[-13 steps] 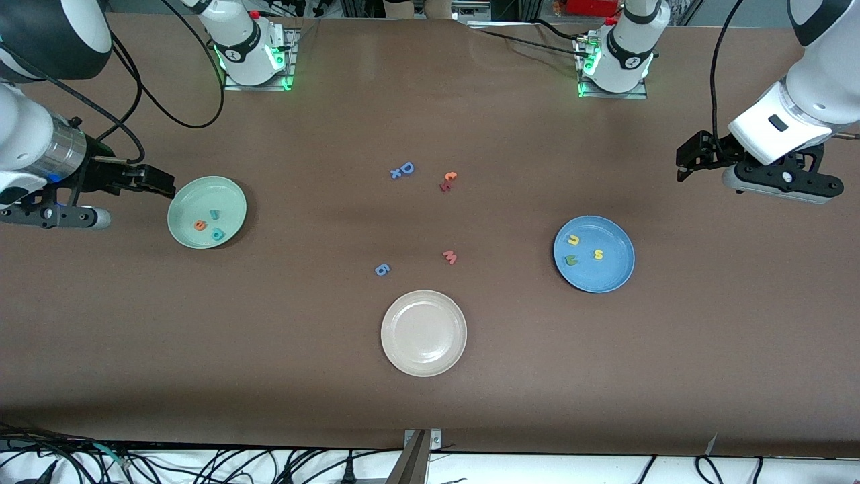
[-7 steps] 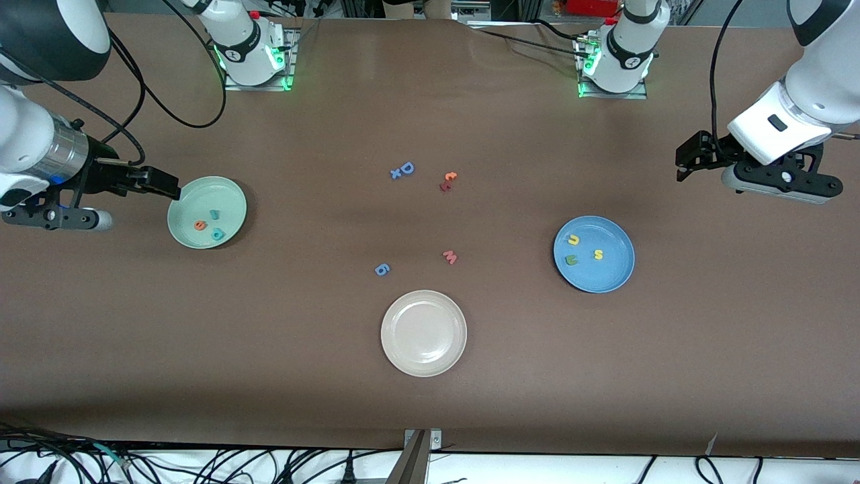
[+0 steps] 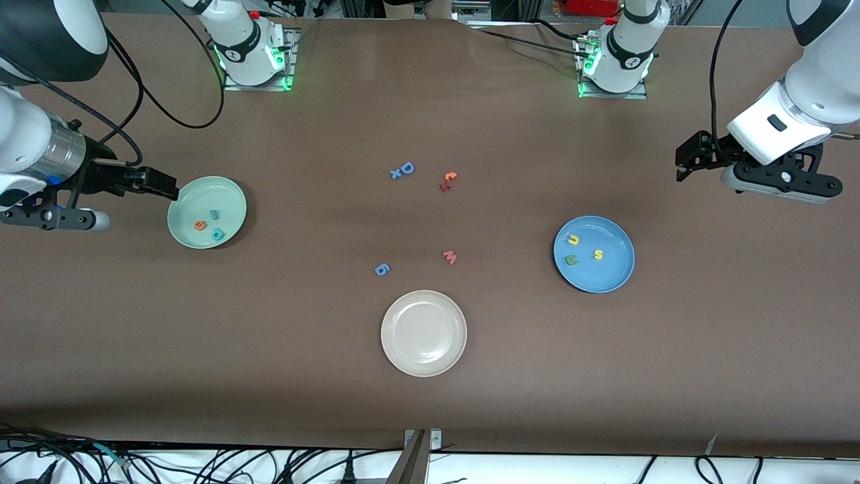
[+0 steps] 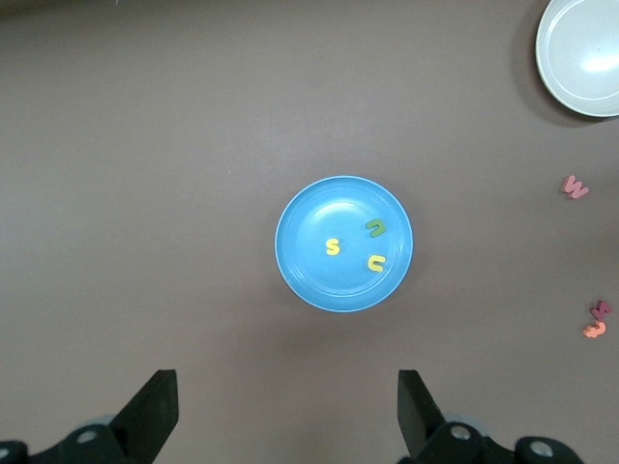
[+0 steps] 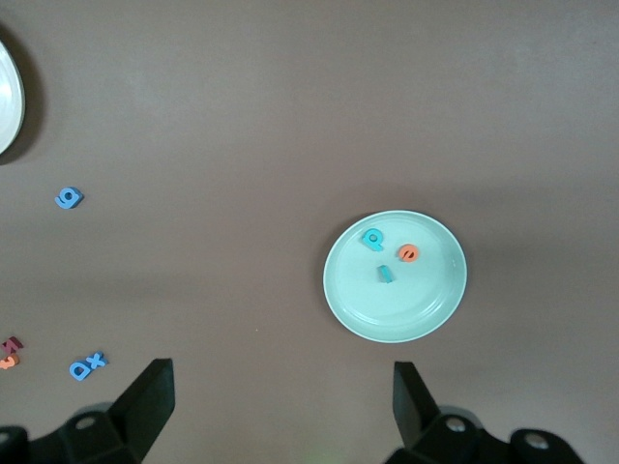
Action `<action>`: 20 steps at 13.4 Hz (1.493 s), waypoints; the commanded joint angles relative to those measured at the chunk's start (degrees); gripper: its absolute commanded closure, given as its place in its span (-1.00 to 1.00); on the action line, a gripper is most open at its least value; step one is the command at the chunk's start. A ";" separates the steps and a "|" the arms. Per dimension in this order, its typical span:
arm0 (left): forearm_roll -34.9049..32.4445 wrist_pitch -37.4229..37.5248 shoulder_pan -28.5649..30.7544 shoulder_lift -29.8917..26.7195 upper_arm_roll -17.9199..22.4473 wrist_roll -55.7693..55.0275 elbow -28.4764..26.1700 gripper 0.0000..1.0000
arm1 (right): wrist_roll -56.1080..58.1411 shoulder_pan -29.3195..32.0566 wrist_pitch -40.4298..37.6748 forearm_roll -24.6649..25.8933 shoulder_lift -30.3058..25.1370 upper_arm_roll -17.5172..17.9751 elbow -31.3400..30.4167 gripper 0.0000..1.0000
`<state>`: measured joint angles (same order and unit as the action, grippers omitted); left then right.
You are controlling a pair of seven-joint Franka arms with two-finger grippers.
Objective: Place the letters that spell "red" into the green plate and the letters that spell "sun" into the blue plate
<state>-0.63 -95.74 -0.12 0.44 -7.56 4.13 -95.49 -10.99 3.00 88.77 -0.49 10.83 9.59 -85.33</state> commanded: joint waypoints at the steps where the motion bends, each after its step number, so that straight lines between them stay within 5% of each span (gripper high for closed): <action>1: 1.24 0.91 -0.05 0.61 -0.61 0.79 1.53 -1.00 | -0.44 -0.19 -0.44 -1.18 -0.28 -0.45 0.16 -0.99; 20: 1.15 0.82 0.65 0.70 -0.61 1.41 1.62 -1.00 | -3.33 -0.45 -0.09 0.21 -0.01 -0.45 -0.10 -0.99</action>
<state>-0.63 -95.74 0.09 0.45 -8.09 4.13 -95.49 -12.39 2.76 88.76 -0.56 11.59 9.34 -85.45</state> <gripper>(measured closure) 0.000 0.000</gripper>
